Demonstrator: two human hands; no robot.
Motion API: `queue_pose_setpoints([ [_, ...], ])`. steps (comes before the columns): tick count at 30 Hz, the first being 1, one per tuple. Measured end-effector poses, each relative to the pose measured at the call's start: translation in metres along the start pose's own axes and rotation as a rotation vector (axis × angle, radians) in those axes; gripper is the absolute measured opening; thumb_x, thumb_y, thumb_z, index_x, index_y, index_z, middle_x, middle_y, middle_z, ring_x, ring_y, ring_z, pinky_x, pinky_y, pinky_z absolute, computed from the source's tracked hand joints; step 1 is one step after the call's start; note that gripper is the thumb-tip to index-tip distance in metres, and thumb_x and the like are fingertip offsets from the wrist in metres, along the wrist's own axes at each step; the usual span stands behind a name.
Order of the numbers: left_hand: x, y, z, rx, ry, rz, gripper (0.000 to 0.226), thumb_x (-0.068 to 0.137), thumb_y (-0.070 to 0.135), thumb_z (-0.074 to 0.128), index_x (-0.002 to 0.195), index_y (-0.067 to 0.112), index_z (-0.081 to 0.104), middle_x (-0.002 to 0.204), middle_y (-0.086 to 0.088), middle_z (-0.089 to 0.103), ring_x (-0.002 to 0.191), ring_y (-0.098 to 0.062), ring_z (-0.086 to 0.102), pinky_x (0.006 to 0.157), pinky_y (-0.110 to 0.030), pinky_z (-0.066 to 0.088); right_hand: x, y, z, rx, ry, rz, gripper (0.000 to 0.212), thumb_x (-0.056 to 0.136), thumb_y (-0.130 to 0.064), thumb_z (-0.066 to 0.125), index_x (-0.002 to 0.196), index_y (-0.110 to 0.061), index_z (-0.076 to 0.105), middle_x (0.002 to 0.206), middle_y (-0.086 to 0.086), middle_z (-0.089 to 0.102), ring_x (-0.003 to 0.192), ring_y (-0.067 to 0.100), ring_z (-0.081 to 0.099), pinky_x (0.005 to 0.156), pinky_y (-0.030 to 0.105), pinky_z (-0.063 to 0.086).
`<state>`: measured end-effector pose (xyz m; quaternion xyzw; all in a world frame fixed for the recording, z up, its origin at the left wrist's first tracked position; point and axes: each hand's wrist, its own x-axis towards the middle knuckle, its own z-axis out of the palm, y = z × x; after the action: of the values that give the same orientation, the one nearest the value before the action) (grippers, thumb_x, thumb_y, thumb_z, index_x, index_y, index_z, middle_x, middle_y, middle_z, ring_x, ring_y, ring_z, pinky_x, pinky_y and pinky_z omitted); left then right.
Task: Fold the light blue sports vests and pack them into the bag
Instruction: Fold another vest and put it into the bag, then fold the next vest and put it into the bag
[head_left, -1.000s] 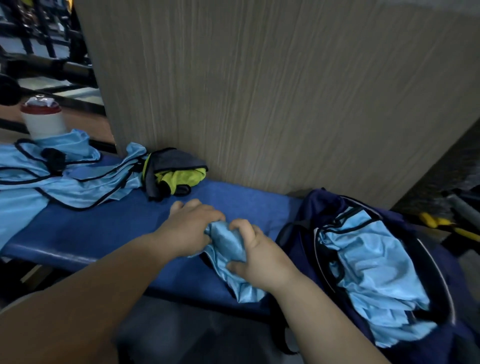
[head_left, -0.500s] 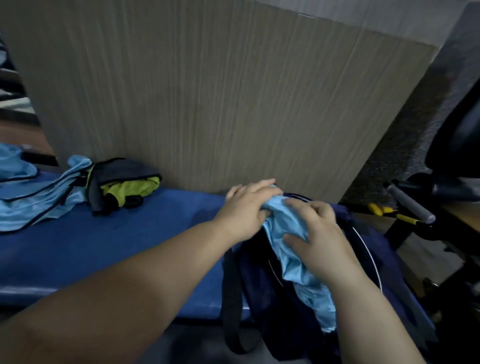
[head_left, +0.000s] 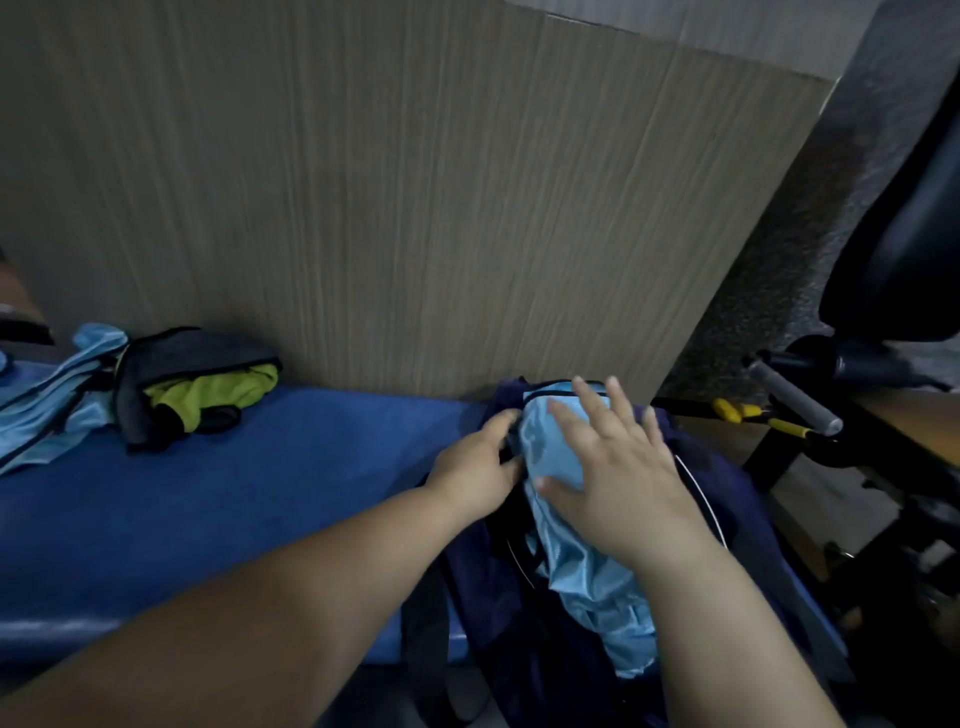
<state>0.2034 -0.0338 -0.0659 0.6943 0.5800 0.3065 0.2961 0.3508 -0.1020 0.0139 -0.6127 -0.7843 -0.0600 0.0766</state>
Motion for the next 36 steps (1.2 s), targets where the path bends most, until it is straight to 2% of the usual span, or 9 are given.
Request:
queue_pose_setpoints([
  [3,0.002,-0.003,-0.001,0.073,-0.023,0.016,0.059,0.091,0.035,0.058,0.144,0.046,0.033,0.134,0.003,0.058,0.124,-0.02,0.053,0.106,-0.04,0.04,0.014,-0.001,0.02,0.022,-0.007,-0.059,0.057,0.1,-0.054,0.033,0.153,-0.038,0.024,0.165,-0.007,0.002,0.151,0.017,-0.012,0.12,0.044,-0.012],
  [7,0.003,-0.006,0.001,0.023,0.008,-0.001,0.081,0.085,0.035,0.069,0.149,0.043,0.019,0.127,0.009,0.058,0.115,-0.013,0.056,0.105,-0.035,0.041,0.022,0.014,0.045,-0.037,-0.22,0.039,0.065,0.098,-0.062,0.029,0.155,-0.042,0.005,0.165,-0.01,-0.006,0.151,0.019,-0.014,0.121,0.05,-0.005],
  [9,0.006,-0.006,0.003,-0.015,0.055,-0.054,0.079,0.082,0.036,0.073,0.145,0.034,0.024,0.11,0.013,0.06,0.107,-0.013,0.059,0.098,-0.034,0.046,0.023,0.018,0.049,-0.051,-0.257,0.073,0.07,0.095,-0.066,0.029,0.154,-0.044,-0.002,0.165,-0.011,-0.007,0.151,0.022,-0.014,0.121,0.051,-0.004],
  [13,0.01,-0.003,0.0,0.082,0.138,-0.119,0.018,0.086,0.042,0.067,0.093,0.03,0.056,0.082,0.015,0.061,0.088,-0.012,0.063,0.081,-0.033,0.052,0.023,0.017,0.048,-0.063,-0.306,0.109,0.073,0.094,-0.069,0.03,0.153,-0.047,-0.007,0.165,-0.012,-0.005,0.151,0.024,-0.012,0.121,0.051,-0.002],
  [16,0.012,-0.001,-0.002,0.07,0.189,-0.128,0.02,0.09,0.039,0.062,0.074,0.03,0.055,0.079,0.012,0.063,0.081,-0.012,0.063,0.077,-0.036,0.054,0.024,0.017,0.046,-0.068,-0.381,0.12,0.07,0.094,-0.07,0.03,0.153,-0.048,0.0,0.165,-0.012,-0.004,0.151,0.024,-0.012,0.121,0.052,-0.002],
  [24,0.02,0.016,-0.005,-0.276,0.384,-0.206,0.013,0.092,0.037,0.06,0.084,0.027,0.062,0.084,0.011,0.064,0.081,-0.014,0.063,0.076,-0.034,0.054,0.024,0.019,0.043,-0.049,-0.501,0.083,0.057,0.097,-0.064,0.026,0.151,-0.046,0.022,0.165,-0.01,0.008,0.152,0.022,-0.005,0.121,0.053,0.0],
  [28,0.019,0.027,0.001,-0.437,0.48,-0.157,0.018,0.09,0.031,0.065,0.073,0.026,0.059,0.072,0.011,0.061,0.07,-0.01,0.058,0.071,-0.03,0.05,0.026,0.02,0.045,-0.016,-0.482,0.081,0.053,0.1,-0.06,0.02,0.15,-0.046,0.028,0.164,-0.01,0.013,0.152,0.022,-0.003,0.12,0.053,0.001],
  [32,0.019,0.03,0.001,-0.504,0.473,-0.117,0.015,0.089,0.028,0.067,0.076,0.021,0.063,0.069,0.011,0.06,0.063,-0.004,0.054,0.062,-0.023,0.045,0.025,0.013,0.052,-0.029,-0.369,0.081,0.052,0.102,-0.056,0.014,0.148,-0.042,0.033,0.162,-0.006,0.021,0.152,0.023,0.0,0.12,0.055,0.002],
  [36,0.026,0.018,-0.006,-0.471,0.354,-0.148,0.01,0.087,0.03,0.07,0.08,0.024,0.066,0.077,0.013,0.065,0.077,-0.007,0.062,0.074,-0.025,0.049,0.025,0.01,0.053,0.044,-0.22,0.118,0.05,0.102,-0.053,0.019,0.136,-0.036,0.053,0.151,-0.007,0.041,0.149,0.019,0.017,0.12,0.052,0.01],
])
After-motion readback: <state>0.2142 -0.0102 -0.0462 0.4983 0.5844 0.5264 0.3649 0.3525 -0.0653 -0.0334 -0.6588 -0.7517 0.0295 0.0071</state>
